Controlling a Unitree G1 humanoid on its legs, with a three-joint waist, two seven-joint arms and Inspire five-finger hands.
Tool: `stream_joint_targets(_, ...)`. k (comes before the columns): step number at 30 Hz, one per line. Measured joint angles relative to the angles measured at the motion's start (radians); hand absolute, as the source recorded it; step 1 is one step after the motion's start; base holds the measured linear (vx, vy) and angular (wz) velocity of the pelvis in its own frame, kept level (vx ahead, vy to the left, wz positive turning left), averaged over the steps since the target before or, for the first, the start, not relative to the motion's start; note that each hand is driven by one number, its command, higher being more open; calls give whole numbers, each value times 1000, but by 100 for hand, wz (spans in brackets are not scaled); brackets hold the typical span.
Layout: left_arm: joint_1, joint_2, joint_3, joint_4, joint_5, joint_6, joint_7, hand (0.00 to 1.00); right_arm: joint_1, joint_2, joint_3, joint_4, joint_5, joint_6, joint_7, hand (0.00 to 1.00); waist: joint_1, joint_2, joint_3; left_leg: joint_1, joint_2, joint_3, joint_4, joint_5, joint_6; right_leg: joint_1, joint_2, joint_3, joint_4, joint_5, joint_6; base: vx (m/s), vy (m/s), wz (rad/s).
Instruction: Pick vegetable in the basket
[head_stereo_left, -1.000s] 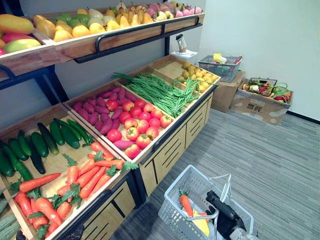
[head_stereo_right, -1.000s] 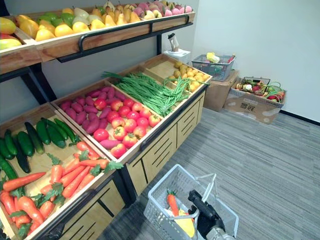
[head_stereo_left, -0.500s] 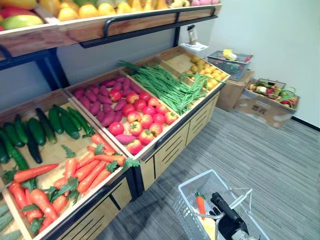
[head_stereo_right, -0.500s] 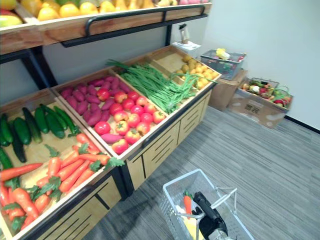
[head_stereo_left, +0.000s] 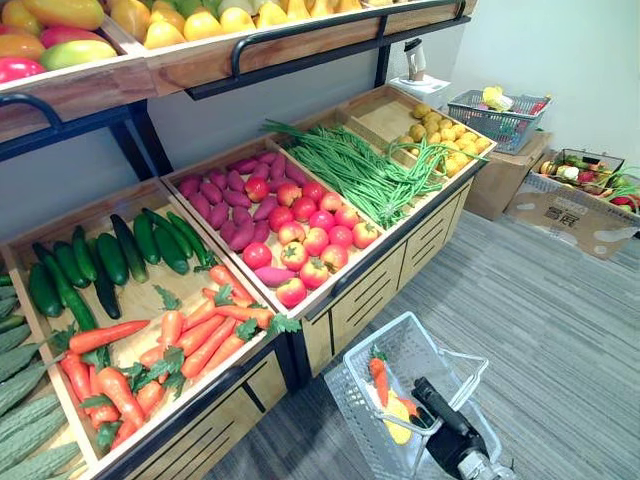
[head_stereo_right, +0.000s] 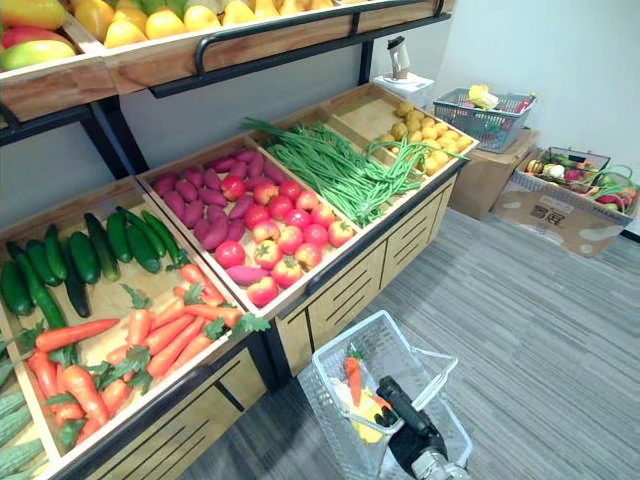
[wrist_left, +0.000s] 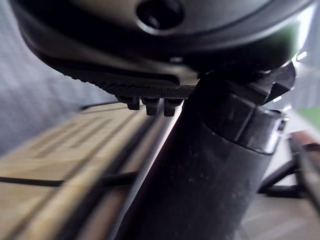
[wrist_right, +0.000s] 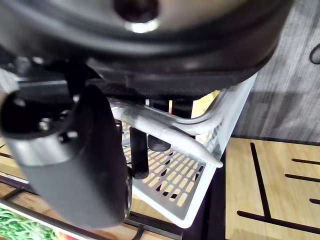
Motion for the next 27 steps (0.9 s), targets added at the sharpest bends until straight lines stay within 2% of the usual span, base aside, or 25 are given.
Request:
stream_joint_targets(2, 4, -26, -138, 84, -94, 54, -128, 100, -5, 22, 4, 6, 0, 0, 6, 0, -3, -9, -2, 5, 4, 4, -17, 0, 1, -9, 4, 10, 0, 4, -3, -75, 4, -10)
stream_joint_targets(5, 5, -26, -214, 113, -109, 75, -203, 100, -18, 42, 9, 10, 0, 1, 9, 0, -8, -21, 4, 20, 12, 20, -35, -1, 2, -12, 13, 27, 0, 11, -8, -51, -10, -19)
stream_joint_targets(10, -6, -23, -231, 174, -111, 74, -184, 100, -17, 37, 17, 48, 0, -3, 18, 0, -31, 2, 11, 44, 12, 43, -49, -2, 1, -8, 14, 51, 0, 18, -2, -15, 3, -14)
stream_joint_targets(13, -8, -21, -263, 233, -130, 87, -215, 100, -16, 25, 25, 80, -1, -12, 18, 0, -38, 12, 17, 51, 14, 51, -54, -2, 0, -8, 18, 58, 3, 18, -2, 30, 3, -10)
stream_joint_targets(16, -13, -18, -306, 261, -76, 122, -224, 100, -18, 18, 42, 106, 0, -17, 19, 0, -38, 6, 19, 59, 21, 54, -54, -4, -3, -3, 25, 59, 4, 18, -2, 6, -3, -2)
stream_joint_targets(18, -27, -12, -339, 263, -56, 169, -226, 100, -23, 21, 49, 150, 0, -43, 18, 0, -39, 4, 19, 73, 23, 64, -55, -6, -5, 6, 28, 67, 3, 18, -2, -5, 5, -15)
stream_joint_targets(20, -57, 28, -376, 285, -26, 226, -252, 100, -60, 35, 45, 254, -16, -79, 11, 0, -44, 1, 18, 86, 27, 91, -54, -13, -6, 6, 35, 94, 3, 21, -5, -33, 19, -30)
stream_joint_targets(23, -109, 59, -413, 308, -4, 264, -284, 100, -89, 44, 3, 409, -95, -117, 12, 0, -48, 0, 17, 102, 32, 123, -52, -22, -6, 6, 44, 123, 1, 25, -8, -30, 5, -32)
stream_joint_targets(27, -169, 78, -454, 308, 49, 276, -293, 100, -96, 31, -47, 519, -158, -148, 14, 0, -57, 4, 17, 108, 35, 142, -48, -30, -7, 4, 51, 143, 1, 27, -8, -12, -7, -19)
